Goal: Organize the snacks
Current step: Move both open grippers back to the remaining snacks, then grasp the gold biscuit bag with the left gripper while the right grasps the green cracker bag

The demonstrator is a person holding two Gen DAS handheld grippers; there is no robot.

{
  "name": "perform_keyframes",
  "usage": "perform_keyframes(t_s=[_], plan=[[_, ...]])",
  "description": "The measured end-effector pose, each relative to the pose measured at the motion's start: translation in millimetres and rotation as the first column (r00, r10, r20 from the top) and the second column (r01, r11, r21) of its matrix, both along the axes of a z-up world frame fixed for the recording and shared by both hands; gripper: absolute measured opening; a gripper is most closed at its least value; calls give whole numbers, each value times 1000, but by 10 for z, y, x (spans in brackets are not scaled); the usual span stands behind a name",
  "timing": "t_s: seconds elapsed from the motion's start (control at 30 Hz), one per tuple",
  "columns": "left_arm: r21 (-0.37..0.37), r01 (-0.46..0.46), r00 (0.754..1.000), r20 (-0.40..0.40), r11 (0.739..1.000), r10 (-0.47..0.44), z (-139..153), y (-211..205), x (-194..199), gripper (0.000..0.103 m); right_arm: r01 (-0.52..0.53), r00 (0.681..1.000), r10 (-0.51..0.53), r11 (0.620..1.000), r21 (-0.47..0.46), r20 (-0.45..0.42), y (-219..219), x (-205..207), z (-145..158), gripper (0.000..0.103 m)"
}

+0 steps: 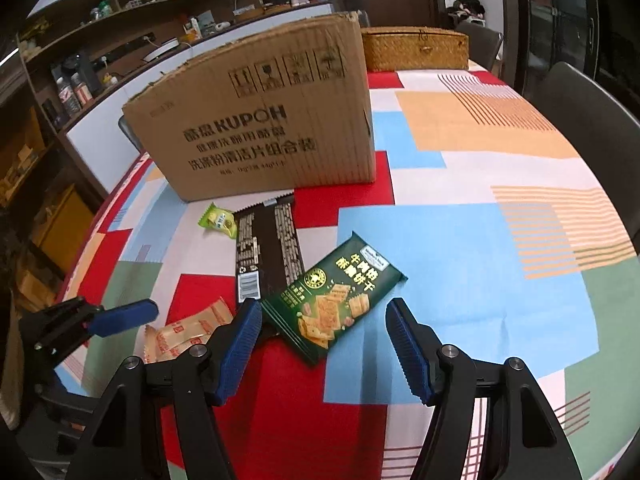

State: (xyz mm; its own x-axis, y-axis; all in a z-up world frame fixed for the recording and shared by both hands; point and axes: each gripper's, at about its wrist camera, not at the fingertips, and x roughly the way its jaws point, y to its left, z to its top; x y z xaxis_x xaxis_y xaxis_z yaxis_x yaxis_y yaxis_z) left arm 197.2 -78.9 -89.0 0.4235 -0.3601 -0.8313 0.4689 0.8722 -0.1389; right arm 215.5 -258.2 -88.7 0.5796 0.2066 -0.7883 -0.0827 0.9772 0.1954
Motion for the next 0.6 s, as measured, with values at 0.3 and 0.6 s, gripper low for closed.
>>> perform_keyframes(t_s=[0.3, 0.6], plan=[[-10, -10, 999, -40, 1000, 9, -145, 5, 65, 63, 2, 999, -1, 1000, 9, -37, 7, 53, -99, 65], [-34, -41, 999, -17, 999, 40, -140, 24, 52, 48, 16, 998, -13, 998, 54, -64, -16, 148, -171, 65]])
